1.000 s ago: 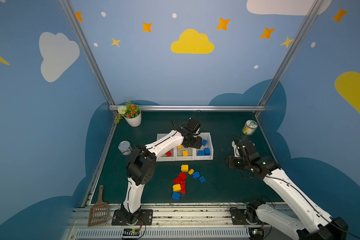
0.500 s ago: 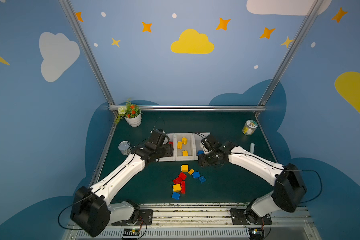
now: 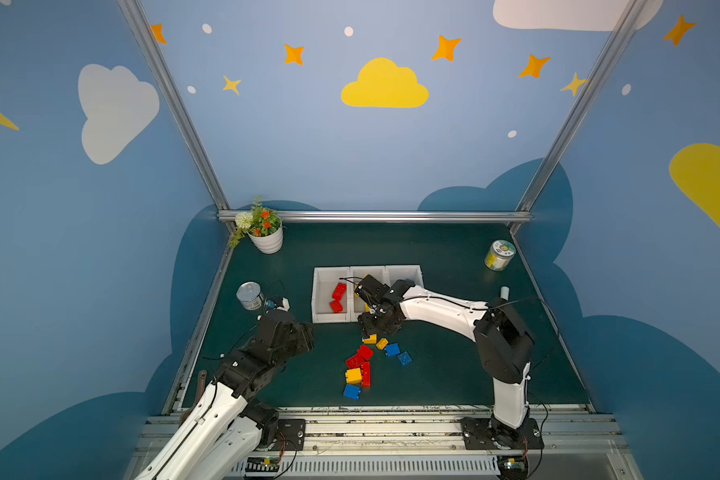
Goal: Sort the legos into containers by color
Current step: 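Lower the right gripper onto a yellow brick and grasp it while the left gripper withdraws, then carry the yellow brick into the middle compartment and open the right gripper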
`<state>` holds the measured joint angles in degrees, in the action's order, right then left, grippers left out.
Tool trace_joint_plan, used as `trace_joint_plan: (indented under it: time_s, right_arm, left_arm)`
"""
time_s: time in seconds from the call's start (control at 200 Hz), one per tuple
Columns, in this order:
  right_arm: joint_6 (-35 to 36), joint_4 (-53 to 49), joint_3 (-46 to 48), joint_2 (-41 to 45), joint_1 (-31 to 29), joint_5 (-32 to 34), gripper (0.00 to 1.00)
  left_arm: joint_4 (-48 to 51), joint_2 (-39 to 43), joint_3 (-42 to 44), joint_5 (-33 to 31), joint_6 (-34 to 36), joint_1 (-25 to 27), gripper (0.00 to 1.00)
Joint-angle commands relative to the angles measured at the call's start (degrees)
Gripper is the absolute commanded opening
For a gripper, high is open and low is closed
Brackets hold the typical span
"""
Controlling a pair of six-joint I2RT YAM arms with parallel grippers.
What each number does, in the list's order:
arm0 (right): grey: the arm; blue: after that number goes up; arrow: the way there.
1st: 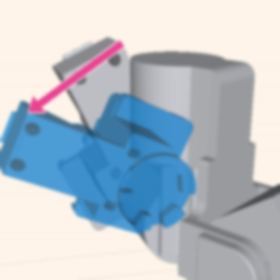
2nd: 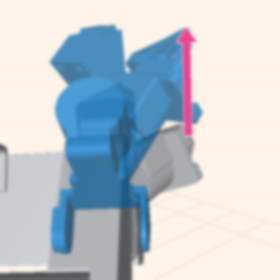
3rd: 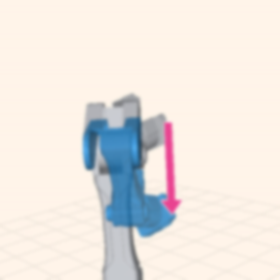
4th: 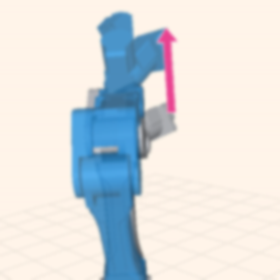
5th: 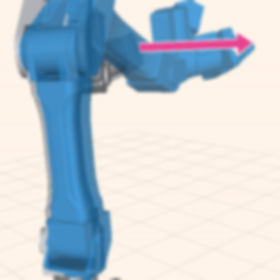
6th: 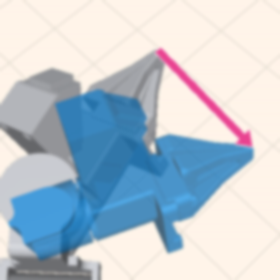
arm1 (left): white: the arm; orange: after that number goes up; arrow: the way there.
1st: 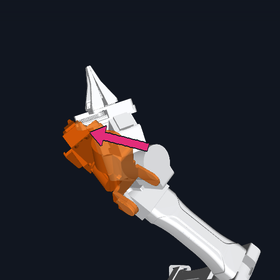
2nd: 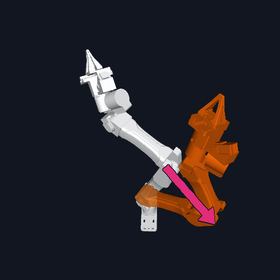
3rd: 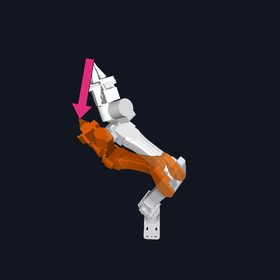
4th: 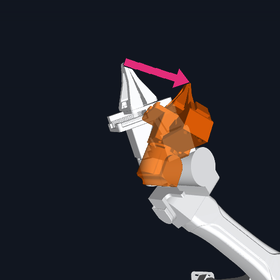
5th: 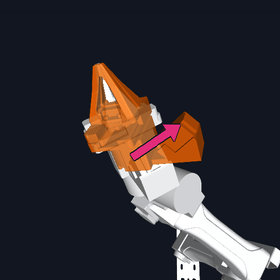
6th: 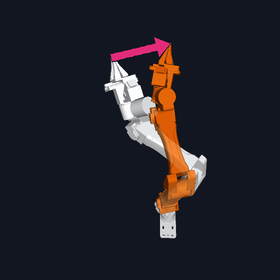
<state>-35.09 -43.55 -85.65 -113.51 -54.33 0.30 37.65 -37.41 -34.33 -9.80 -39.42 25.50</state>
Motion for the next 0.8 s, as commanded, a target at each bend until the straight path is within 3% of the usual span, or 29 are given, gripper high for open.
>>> trace_joint_plan:
  time_s: [0.0, 0.255, 0.511, 0.796]
  right_arm:
    - [-2.3, -3.3, -3.7, -2.7, -0.9, 2.9, 0.74]
    - [-4.0, -1.6, -4.4, -5.8, -1.1, 2.2, 0.65]
    - [-3.4, -2.5, -4.6, -5.5, -2.1, 2.5, 0.31]
    - [3.5, -7.3, -11.4, 0.0, -0.1, 6.1, 0.29]
  left_arm:
    - [2.4, 2.0, 1.6, 0.1, -1.9, -0.2, 0.64]
    - [1.4, 2.2, 2.1, 1.2, -1.8, -0.2, 0.65]
    - [1.0, 1.7, 2.4, 1.4, -2.0, -0.3, 0.65]
    - [1.0, 2.1, 2.7, 1.4, -2.2, -0.2, 0.65]
